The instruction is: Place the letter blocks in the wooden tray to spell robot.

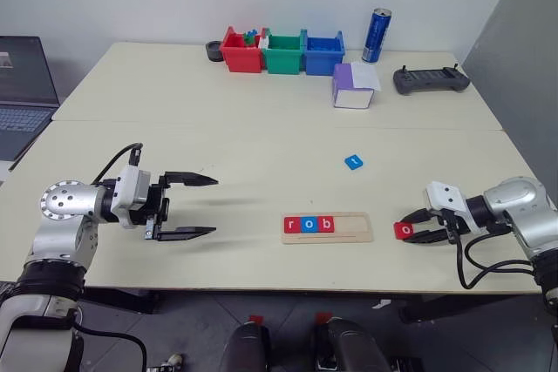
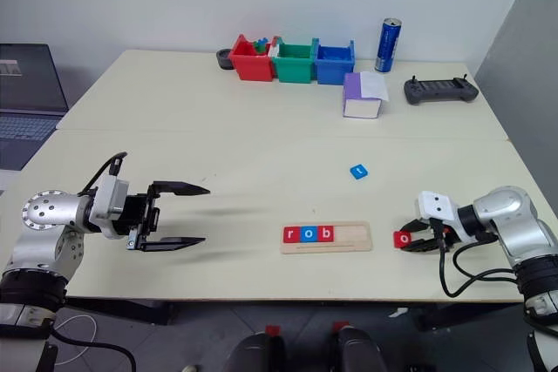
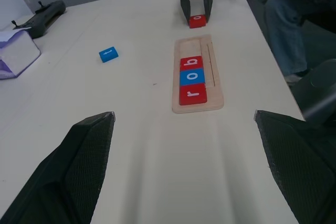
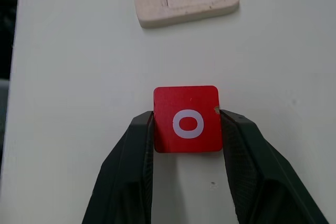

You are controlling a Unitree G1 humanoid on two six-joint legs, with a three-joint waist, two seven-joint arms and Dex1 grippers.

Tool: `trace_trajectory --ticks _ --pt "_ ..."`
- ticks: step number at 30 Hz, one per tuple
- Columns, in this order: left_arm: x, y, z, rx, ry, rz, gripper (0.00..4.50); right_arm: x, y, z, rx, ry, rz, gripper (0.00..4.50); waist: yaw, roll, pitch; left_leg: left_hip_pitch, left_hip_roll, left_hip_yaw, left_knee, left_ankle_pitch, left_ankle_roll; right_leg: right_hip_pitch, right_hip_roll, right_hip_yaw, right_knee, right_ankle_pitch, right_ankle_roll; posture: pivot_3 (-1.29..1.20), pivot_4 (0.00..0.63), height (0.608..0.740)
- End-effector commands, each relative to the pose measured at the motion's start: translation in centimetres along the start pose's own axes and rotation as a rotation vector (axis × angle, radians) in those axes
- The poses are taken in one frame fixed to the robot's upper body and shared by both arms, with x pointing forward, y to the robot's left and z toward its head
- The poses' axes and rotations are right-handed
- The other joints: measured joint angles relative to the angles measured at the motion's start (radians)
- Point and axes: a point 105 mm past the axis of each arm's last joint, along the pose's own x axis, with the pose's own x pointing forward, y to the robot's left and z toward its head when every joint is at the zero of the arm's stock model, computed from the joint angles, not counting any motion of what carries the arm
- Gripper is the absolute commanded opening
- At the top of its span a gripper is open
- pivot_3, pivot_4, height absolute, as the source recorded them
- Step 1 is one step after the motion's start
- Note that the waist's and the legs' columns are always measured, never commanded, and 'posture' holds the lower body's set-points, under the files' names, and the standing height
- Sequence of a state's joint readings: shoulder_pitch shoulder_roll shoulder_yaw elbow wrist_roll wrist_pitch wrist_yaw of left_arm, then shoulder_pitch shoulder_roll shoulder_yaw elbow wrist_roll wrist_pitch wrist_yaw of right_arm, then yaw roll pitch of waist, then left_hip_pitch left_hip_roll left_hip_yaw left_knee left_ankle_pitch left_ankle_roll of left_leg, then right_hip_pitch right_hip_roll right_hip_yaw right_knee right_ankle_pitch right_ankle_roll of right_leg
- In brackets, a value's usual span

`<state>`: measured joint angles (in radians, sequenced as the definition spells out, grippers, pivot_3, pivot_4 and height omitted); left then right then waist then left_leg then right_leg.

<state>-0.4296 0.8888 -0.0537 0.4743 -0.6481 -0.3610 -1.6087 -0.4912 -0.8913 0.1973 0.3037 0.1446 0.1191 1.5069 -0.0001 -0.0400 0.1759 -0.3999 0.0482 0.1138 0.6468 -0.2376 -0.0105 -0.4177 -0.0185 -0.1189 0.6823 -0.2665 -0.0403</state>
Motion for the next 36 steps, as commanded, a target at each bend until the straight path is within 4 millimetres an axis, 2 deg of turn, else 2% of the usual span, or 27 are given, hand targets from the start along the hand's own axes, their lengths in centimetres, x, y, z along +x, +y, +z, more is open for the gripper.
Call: trace_trajectory --ticks 1,4,6,10,15,26,36 --pt "-0.3 0.4 1.1 0.056 -0.005 0.005 4.5 -1.6 0.0 5.2 -0.078 -0.103 -0.009 1.45 0.0 0.0 0.0 0.0 0.0 0.0 0.0 0.0 0.0 0.0 0.0 0.0 0.0 0.0 0.0 0.0 0.15 0.74" --pt "-0.4 0.3 1.1 0.056 -0.003 0.007 4.5 0.2 1.3 8.9 -0.162 -0.144 0.036 1.45 -0.001 0.0 0.0 0.0 0.0 0.0 0.0 0.0 0.0 0.0 0.0 0.0 0.0 0.0 0.0 0.0 0.15 0.74" --pt "-0.4 0.3 1.1 0.055 -0.001 0.007 4.5 1.3 1.5 9.7 -0.195 -0.128 0.033 1.45 -0.001 0.0 0.0 0.0 0.001 -0.001 0.0 0.0 0.0 -0.001 0.0 -0.001 0.0 0.0 0.0 0.0 0.15 0.74" --pt "-0.2 0.3 1.1 0.054 -0.007 0.004 4.5 3.7 0.1 8.5 -0.26 0.009 -0.019 1.45 0.001 0.0 0.0 -0.001 0.0 -0.001 0.0 0.0 0.0 0.0 0.0 -0.001 0.0 0.0 0.0 0.0 0.15 0.74" --pt "-0.2 0.2 1.0 0.051 -0.007 0.005 4.5 4.8 -0.7 8.5 -0.286 0.055 -0.014 1.45 0.001 0.0 0.0 -0.002 -0.001 0.0 0.001 0.0 0.0 -0.002 -0.001 0.0 0.0 0.0 0.0 0.0 0.15 0.74" --pt "-0.2 0.1 1.0 0.055 -0.01 0.009 4.5 6.3 -0.9 8.3 -0.286 0.079 0.013 1.45 0.0 0.0 0.0 -0.002 -0.001 0.0 0.0 0.001 -0.002 -0.002 -0.001 0.0 0.0 0.0 0.0 0.0 0.15 0.74" --pt "-0.3 0.1 0.9 0.056 -0.003 0.017 4.5 6.9 -0.9 8.3 -0.275 0.084 0.032 1.45 0.0 0.0 0.0 -0.002 -0.001 0.0 0.0 0.001 -0.002 -0.002 -0.001 0.0 0.0 0.0 0.0 0.0 0.15 0.74"
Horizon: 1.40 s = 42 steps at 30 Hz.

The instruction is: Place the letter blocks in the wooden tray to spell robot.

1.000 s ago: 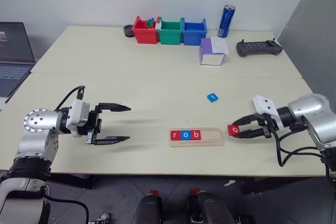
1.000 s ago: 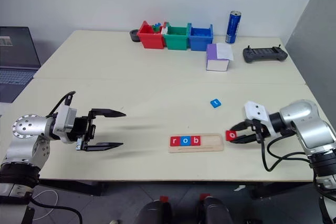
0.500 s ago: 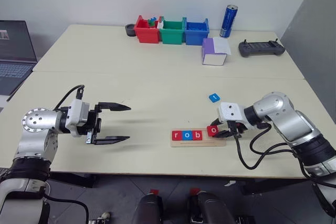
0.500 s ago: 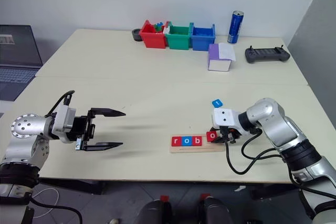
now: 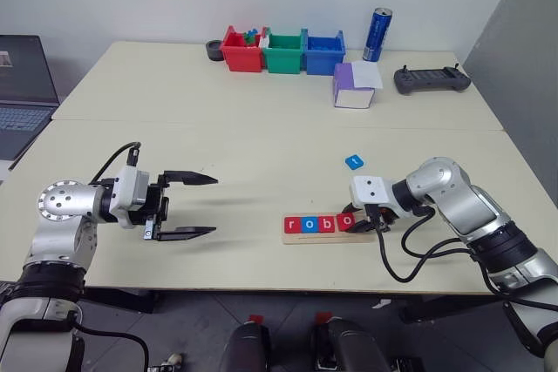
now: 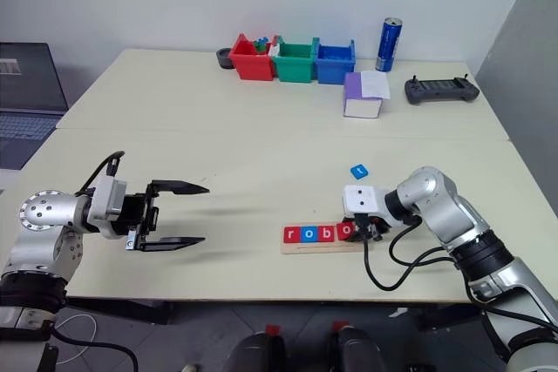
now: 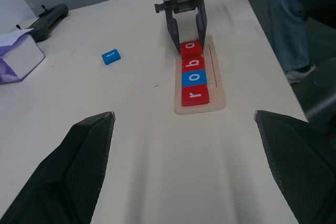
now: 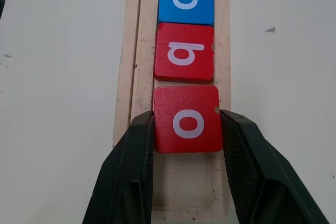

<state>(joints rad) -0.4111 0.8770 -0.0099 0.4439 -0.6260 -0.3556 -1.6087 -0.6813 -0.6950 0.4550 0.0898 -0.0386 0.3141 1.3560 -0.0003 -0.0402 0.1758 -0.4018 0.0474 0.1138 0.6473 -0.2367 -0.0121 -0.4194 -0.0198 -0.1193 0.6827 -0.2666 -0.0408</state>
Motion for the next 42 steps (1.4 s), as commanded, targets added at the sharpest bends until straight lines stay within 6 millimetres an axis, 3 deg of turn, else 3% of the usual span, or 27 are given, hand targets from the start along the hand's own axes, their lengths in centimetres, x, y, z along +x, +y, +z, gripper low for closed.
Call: trace_trajectory --ticks 1,31,36,39,42 --pt "-0.2 0.2 0.6 0.034 -0.004 0.007 4.5 -0.4 -0.4 0.8 -0.031 -0.007 -0.003 1.45 0.0 0.0 0.0 0.0 0.0 0.0 0.0 0.0 0.0 0.0 0.0 0.0 0.0 0.0 0.0 0.0 0.15 0.74" --pt "-0.2 0.3 0.3 0.044 0.011 0.012 4.5 0.4 -0.3 1.4 -0.015 0.006 0.012 1.45 -0.002 0.0 0.0 0.0 0.0 0.0 0.0 0.0 0.0 0.0 0.0 0.0 0.0 0.0 0.0 0.0 0.15 0.74" --pt "-0.2 0.3 0.2 0.045 0.015 0.014 4.5 -0.1 -0.5 2.4 -0.001 -0.029 0.01 3.09 -0.001 0.0 0.0 0.0 0.0 0.0 0.0 0.0 0.0 0.0 0.0 0.0 0.0 0.0 0.0 0.0 0.15 0.74" --pt "-0.3 0.2 0.1 0.047 0.016 0.015 4.5 -2.2 -1.6 3.6 0.016 -0.079 -0.062 4.18 -0.002 0.0 0.0 0.0 0.0 0.0 0.0 0.0 0.0 0.0 0.0 0.0 0.0 0.0 0.0 0.0 0.15 0.74" --pt "-0.4 0.2 0.1 0.048 0.018 0.018 4.5 -4.2 -2.4 3.9 0.043 -0.119 -0.127 4.18 -0.001 0.0 0.0 0.0 0.0 0.0 0.0 0.0 0.0 0.0 0.0 0.0 0.0 0.0 0.0 0.0 0.15 0.74"
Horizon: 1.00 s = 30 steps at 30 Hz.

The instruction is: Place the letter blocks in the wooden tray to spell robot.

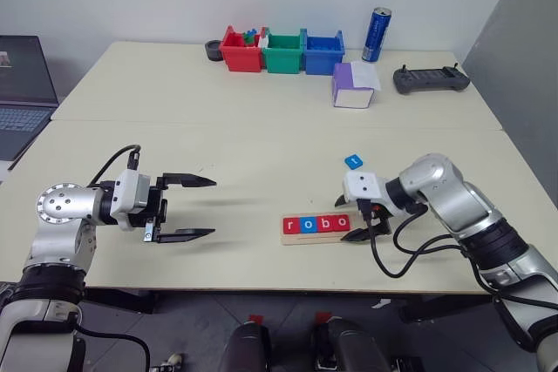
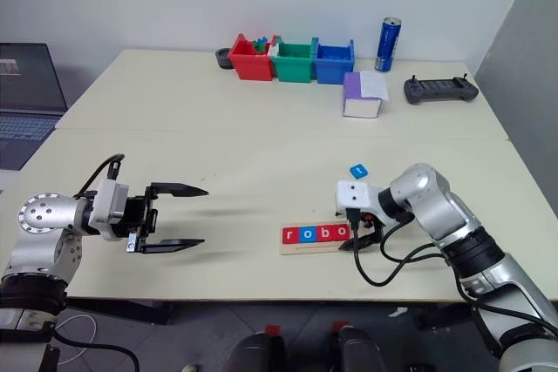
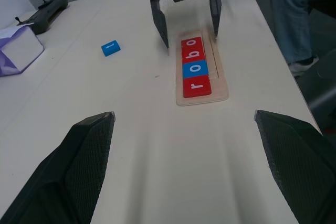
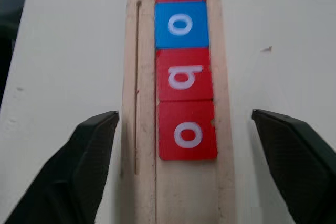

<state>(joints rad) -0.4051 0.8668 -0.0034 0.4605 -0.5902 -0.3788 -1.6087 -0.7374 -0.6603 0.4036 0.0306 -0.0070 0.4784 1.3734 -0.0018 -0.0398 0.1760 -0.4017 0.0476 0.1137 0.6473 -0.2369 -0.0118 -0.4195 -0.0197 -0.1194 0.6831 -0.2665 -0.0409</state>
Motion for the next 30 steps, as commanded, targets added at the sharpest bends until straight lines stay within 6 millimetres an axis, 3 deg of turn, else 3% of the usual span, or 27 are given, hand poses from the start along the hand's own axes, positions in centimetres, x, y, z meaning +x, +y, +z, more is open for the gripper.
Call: trace_trajectory --ticks 1,4,7,13,20,26,30 --pt "-0.5 0.3 0.7 0.044 -0.009 0.019 4.5 -3.6 -1.9 1.9 0.004 -0.097 -0.137 4.18 0.001 0.0 0.0 0.0 0.0 0.0 0.0 0.0 0.0 0.0 0.0 0.0 0.0 0.0 0.0 0.0 0.15 0.74" --pt "-0.6 0.2 0.7 0.042 -0.005 0.023 4.5 -5.6 -5.9 2.5 0.113 -0.23 -0.395 4.18 -0.001 0.0 0.0 0.0 0.0 0.0 0.0 0.0 -0.001 0.0 0.0 0.0 0.0 0.0 0.0 0.0 0.15 0.74" --pt "-0.7 0.2 0.7 0.043 -0.006 0.026 4.5 -5.3 -9.5 0.7 0.255 -0.225 -0.637 4.18 -0.007 0.0 0.0 0.001 0.0 0.001 0.0 0.002 -0.003 0.0 0.0 0.0 0.001 0.001 -0.002 0.0 0.15 0.74" --pt "-0.6 0.3 0.7 0.044 -0.007 0.029 4.5 -2.2 -10.3 -1.8 0.355 -0.178 -0.727 4.18 -0.006 0.0 0.0 0.0 0.0 0.001 -0.001 0.003 -0.005 -0.001 0.0 0.0 0.001 0.001 -0.003 0.0 0.15 0.74" --pt "-0.8 0.4 0.8 0.046 -0.003 0.033 4.5 -1.7 -11.3 -3.8 0.514 -0.186 -0.86 4.18 -0.006 0.0 0.0 0.0 0.0 0.001 -0.001 0.003 -0.005 0.0 0.0 0.001 0.001 0.001 -0.003 0.0 0.15 0.74" --pt "-0.7 0.4 0.8 0.044 -0.002 0.028 4.5 0.2 -11.2 -5.7 0.662 -0.192 -0.875 4.18 -0.009 0.0 0.0 0.0 0.0 0.001 -0.001 0.003 -0.005 -0.001 0.0 0.001 0.001 0.001 -0.003 0.0 0.15 0.74" --pt "-0.7 0.6 0.9 0.047 0.0 0.029 4.5 1.3 -10.8 -6.7 0.696 -0.162 -0.87 3.32 -0.017 0.0 0.0 0.001 0.0 0.001 -0.001 0.003 -0.004 0.0 0.0 0.001 0.002 0.001 -0.003 0.0 0.15 0.74"
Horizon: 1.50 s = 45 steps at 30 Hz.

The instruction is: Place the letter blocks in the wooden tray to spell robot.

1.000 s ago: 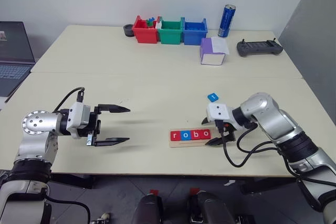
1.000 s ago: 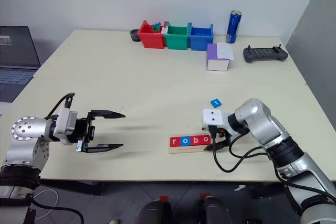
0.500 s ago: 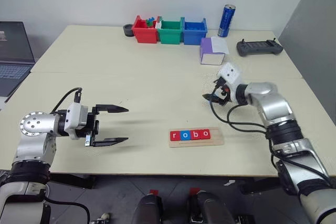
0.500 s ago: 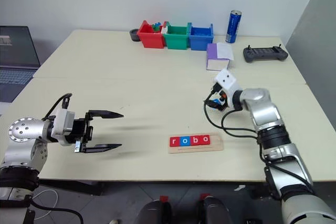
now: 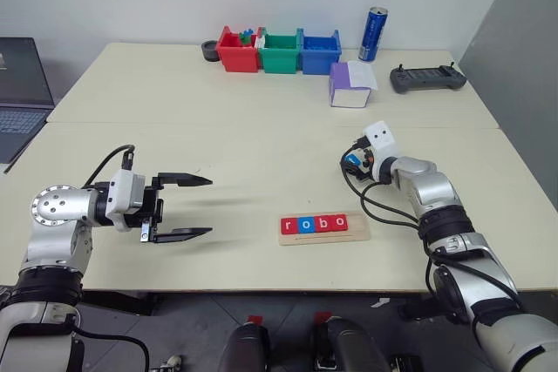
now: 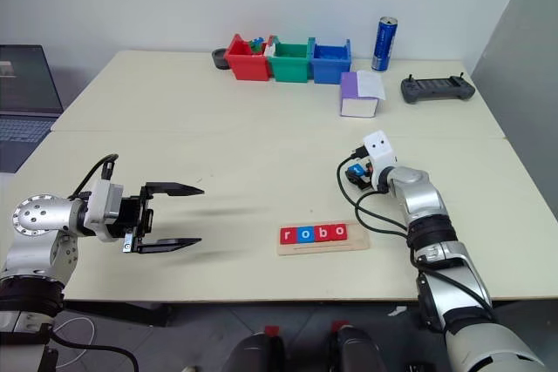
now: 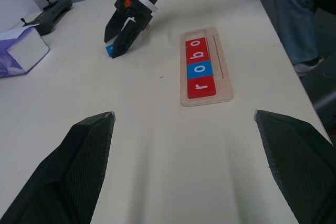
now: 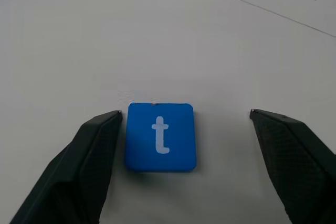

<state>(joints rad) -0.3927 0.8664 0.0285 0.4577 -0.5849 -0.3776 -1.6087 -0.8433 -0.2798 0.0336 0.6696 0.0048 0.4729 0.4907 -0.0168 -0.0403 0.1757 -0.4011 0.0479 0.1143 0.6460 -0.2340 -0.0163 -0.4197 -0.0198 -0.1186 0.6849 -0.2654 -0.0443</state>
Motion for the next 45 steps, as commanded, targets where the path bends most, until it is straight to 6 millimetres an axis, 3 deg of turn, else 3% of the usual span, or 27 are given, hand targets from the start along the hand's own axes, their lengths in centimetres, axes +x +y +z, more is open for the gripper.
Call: trace_trajectory --ticks 1,5,11,14,17,20,23,31,36,40,45 --pt "-0.2 0.6 0.8 0.04 0.001 0.002 4.5 0.2 -0.5 -0.5 0.0 0.008 -0.049 2.91 -0.002 0.0 0.0 0.0 0.0 0.0 0.0 0.0 0.0 0.0 0.0 0.0 0.0 0.0 0.0 0.0 0.15 0.74" --pt "-0.2 0.6 0.8 0.04 0.006 -0.002 4.5 -0.4 -1.2 0.5 0.0 -0.028 -0.097 1.54 -0.006 0.0 0.0 0.001 0.0 0.0 0.001 -0.002 0.003 0.0 0.0 0.0 0.002 0.0 0.0 0.0 0.15 0.74" --pt "-0.1 0.7 0.8 0.039 0.004 -0.007 4.5 -5.6 -1.8 1.9 -0.019 -0.097 -0.159 1.45 -0.001 0.0 0.0 -0.001 0.0 -0.001 -0.001 -0.002 0.003 -0.001 0.0 0.0 0.001 0.0 0.0 0.0 0.15 0.74" --pt "-0.1 0.6 0.6 0.036 0.007 -0.007 4.5 -9.8 -2.1 0.0 0.007 -0.071 -0.255 1.45 0.002 0.0 0.0 -0.001 0.0 -0.001 -0.001 -0.002 0.004 -0.001 0.0 0.0 0.0 0.0 0.0 0.0 0.15 0.74" --pt "0.0 0.8 0.4 0.035 0.008 -0.009 4.5 -12.5 -1.2 -2.6 0.051 -0.005 -0.297 1.45 0.009 0.0 0.0 -0.001 0.0 -0.001 -0.002 -0.002 0.004 -0.001 0.0 -0.001 -0.002 0.0 0.001 0.0 0.15 0.74" --pt "0.4 1.1 0.4 0.035 0.002 -0.017 4.5 -13.9 0.8 -5.8 0.089 0.077 -0.279 1.45 0.009 0.0 0.0 -0.001 0.0 -0.001 -0.002 -0.002 0.004 -0.001 0.0 0.0 -0.002 -0.001 0.001 0.0 0.15 0.74" --pt "0.7 1.2 0.3 0.033 -0.003 -0.024 4.5 -14.0 1.9 -6.9 0.105 0.098 -0.29 1.45 0.007 0.0 0.0 -0.001 0.0 -0.002 -0.002 -0.002 0.004 -0.001 0.001 0.0 -0.002 -0.001 0.001 0.0 0.15 0.74" --pt "1.0 1.7 0.4 0.043 -0.008 -0.028 4.5 -14.7 0.2 -6.2 0.066 0.101 -0.258 4.16 0.009 0.0 -0.001 -0.001 0.0 -0.002 -0.001 -0.002 0.005 -0.001 0.002 0.0 -0.004 0.0 0.003 0.0 0.15 0.74" --pt "1.0 1.7 0.5 0.047 -0.009 -0.029 4.5 -15.9 -2.9 -4.2 -0.087 0.079 -0.118 4.16 0.012 0.0 0.0 -0.002 -0.001 -0.001 -0.001 -0.003 0.007 -0.001 0.001 0.0 -0.005 0.0 0.003 0.0 0.15 0.74" --pt "0.7 1.4 0.6 0.046 -0.006 -0.028 4.5 -17.4 -1.7 -4.6 -0.31 0.141 0.38 4.16 0.015 0.0 0.0 -0.002 -0.001 -0.002 -0.002 -0.003 0.007 0.0 0.002 -0.001 -0.006 0.0 0.003 0.0 0.15 0.74" --pt "0.4 1.1 0.6 0.043 -0.003 -0.027 4.5 -16.3 -2.6 -5.1 -0.465 0.194 0.563 4.16 0.008 0.0 0.0 -0.001 0.0 -0.002 -0.001 -0.003 0.007 0.0 0.002 -0.001 -0.005 -0.001 0.004 0.0 0.15 0.74"
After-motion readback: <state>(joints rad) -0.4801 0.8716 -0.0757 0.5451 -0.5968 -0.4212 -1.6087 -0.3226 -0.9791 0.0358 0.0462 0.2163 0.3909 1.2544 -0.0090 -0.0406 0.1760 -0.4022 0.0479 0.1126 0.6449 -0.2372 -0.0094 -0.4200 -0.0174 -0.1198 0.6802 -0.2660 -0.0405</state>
